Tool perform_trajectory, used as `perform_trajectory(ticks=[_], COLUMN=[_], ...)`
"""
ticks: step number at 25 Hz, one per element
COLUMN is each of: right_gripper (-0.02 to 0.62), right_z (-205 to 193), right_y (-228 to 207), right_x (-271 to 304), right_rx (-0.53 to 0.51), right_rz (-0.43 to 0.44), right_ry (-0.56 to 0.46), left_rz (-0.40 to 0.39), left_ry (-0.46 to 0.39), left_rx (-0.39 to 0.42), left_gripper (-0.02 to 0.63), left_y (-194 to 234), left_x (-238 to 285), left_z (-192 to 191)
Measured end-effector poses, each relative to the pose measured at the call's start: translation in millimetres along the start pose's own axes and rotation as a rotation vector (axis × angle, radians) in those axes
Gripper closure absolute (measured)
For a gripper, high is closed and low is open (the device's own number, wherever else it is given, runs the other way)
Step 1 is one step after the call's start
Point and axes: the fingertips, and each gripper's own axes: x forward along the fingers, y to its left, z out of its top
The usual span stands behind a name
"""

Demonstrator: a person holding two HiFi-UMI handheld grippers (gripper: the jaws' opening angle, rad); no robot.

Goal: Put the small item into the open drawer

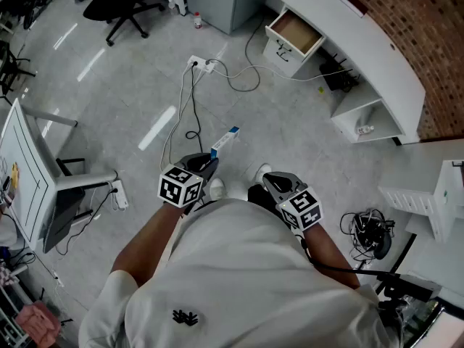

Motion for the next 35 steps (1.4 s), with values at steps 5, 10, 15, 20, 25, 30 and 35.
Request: perform_trajectory(ticks=[5,10,15,20,25,30,35], right_gripper=[0.566,0.566,0.566,0.563,0.488,0.489,0.503], right_z=[6.5,11.9,4.9,24.0,55.6,67.8,61.4], right_y=[-5.7,-23.2,-66.7,-140.1,-243.5,-335.2,-402.9], right_x=[1.4,-0.1,-0.7,-2.3,-10.5,-13.9,-26.8], right_rx=[-0.008,0.006,0.047,0.017,0.0,0.008,0.003], right_rz=[-0.034,-0.077,-0.062,-0.046,-0.028,-0.008,-0.003], right_ry=[0.001,-0.013,-0.008,-0.039,-0.07,-0.07,-0.052], left_rz=[-0.017,-0.057,-0.047,-0.011,0.025,0.044,0.043], left_ry=[-0.018,0.006,0.022,0.031,0.049,0.055,0.059], left_rx=[-0.001,0.017,0.017,0.002,0.0,0.015,0.039], left_gripper=[0.52,0.52,0.52,0.52,0.52,0.52,0.52], left_y=[2.8,3.2,6.1,4.6,0.1,6.5,-5.8], left_x=[2.3,19.8,56.9,109.8,183.4,259.5,321.9], left_z=[6.0,10.4,30.7,72.0,139.0,210.2,257.6])
